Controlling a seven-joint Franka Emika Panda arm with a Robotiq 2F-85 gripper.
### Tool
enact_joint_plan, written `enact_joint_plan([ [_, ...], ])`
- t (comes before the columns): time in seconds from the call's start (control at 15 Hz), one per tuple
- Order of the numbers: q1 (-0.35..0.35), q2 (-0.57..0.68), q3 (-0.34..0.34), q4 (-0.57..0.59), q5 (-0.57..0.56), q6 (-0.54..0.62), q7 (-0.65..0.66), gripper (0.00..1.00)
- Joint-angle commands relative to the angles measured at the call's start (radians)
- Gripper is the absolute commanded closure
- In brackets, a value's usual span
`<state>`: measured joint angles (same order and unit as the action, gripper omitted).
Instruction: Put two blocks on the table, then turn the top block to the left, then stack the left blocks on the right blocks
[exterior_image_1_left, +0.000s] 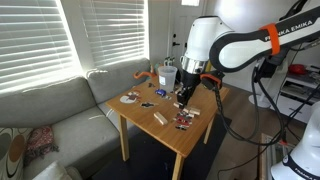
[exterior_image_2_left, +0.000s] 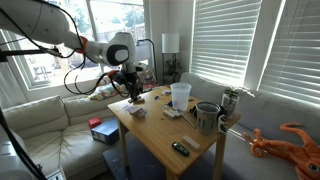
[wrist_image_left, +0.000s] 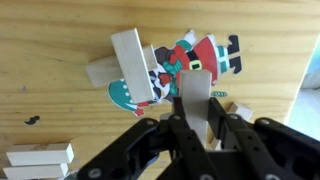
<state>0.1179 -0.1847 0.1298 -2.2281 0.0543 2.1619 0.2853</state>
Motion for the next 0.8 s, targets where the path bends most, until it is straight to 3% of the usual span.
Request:
enact_joint_plan([
  [0.0,-0.009,-0.022,0.003,-0.021,0.015,0.011,-0.002,0.71],
  [0.27,-0.016,-0.078,-0.001,-0.070,0.037,0.040,-0.001,0.71],
  [0.33,-0.016,-0.073,-0.005,-0.066,0.036,0.029,-0.017,0.93],
  [0.73,-0.047,-0.090,-0.039,-0.095,-0.002,0.002,-0.114,0.93],
])
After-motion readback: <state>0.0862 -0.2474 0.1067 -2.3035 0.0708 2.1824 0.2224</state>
